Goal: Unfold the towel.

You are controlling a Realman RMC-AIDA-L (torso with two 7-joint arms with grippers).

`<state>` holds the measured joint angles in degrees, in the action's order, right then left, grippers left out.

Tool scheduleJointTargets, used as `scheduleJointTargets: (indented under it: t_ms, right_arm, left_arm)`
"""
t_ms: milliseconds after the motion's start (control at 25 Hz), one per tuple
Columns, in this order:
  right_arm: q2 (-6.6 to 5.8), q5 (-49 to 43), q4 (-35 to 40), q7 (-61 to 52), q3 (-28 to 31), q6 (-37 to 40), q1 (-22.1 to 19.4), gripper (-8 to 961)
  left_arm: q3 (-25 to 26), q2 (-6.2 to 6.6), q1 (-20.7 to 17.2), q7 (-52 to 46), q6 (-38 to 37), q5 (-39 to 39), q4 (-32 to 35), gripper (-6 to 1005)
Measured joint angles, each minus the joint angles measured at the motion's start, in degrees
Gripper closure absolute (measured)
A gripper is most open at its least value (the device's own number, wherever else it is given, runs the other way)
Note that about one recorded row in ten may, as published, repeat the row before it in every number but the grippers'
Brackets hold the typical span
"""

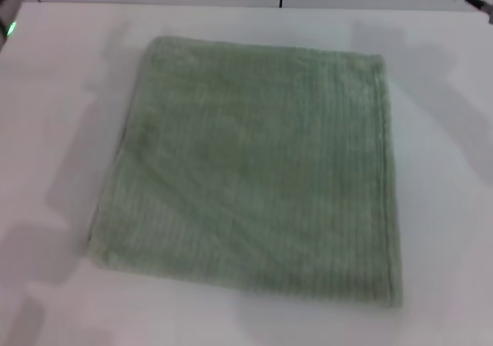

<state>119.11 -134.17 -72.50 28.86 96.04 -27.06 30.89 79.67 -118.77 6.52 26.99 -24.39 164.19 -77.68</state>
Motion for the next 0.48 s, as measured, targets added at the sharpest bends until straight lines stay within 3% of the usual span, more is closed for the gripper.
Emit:
scheduleJointTargets:
  t_ms: [120, 280, 400, 480]
  right_arm:
    - [-0.04, 7.24, -5.00, 9.92, -9.04, 15.81, -7.99, 947]
    - [-0.14, 9.73, -6.98, 17.99, -25.04, 44.22, -19.39, 947]
    - [-0.09, 5.80, 0.13, 17.05, -36.05, 69.80, -24.07, 947]
    - [0.05, 2.85, 9.92, 13.00, -42.12, 88.58, -24.11, 947]
  left_arm:
    - [-1.23, 0.28, 0.50, -5.91, -17.82, -3.45, 12.05, 136]
    - [-2.87, 0.04, 1.64, -9.06, -31.03, -4.75, 24.73, 139]
    - [-4.24, 0.02, 1.99, -11.11, -34.94, -6.37, 29.66, 139]
    - [-4.78, 0.03, 2.40, -12.16, -36.70, -7.65, 32.95, 139]
